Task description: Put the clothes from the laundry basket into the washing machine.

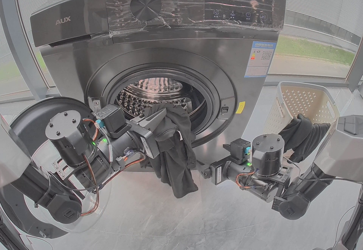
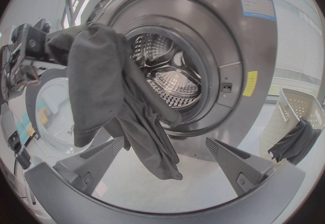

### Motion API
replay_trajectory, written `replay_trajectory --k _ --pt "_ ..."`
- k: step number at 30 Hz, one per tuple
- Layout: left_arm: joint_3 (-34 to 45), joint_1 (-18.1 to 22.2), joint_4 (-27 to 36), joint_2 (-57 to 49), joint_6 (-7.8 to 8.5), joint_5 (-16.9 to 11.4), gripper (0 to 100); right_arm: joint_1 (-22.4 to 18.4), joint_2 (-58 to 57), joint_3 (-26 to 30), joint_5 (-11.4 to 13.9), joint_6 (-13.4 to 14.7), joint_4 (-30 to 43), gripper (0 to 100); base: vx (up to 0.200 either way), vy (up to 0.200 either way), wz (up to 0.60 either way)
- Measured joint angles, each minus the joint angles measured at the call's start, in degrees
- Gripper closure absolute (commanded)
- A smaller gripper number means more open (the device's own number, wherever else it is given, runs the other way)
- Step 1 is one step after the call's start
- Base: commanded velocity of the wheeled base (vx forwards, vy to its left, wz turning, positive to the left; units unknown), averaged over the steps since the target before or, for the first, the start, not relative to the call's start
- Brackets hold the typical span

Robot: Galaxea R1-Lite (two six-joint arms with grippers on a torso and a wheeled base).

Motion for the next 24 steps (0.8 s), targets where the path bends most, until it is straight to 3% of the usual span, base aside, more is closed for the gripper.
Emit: replay_trajectory --k 13,24 --pt "-1.35 -0.26 0.00 0.00 -0.02 1.48 100 3.19 2.78 -1.21 2.57 0.09 -5.08 0 0.000 0.000 0.00" --pt "-1.46 -0.55 0.05 -0.24 -0.02 1.69 100 3.19 10.58 -11.34 3.25 0.02 -8.18 0 0.000 0.000 0.00"
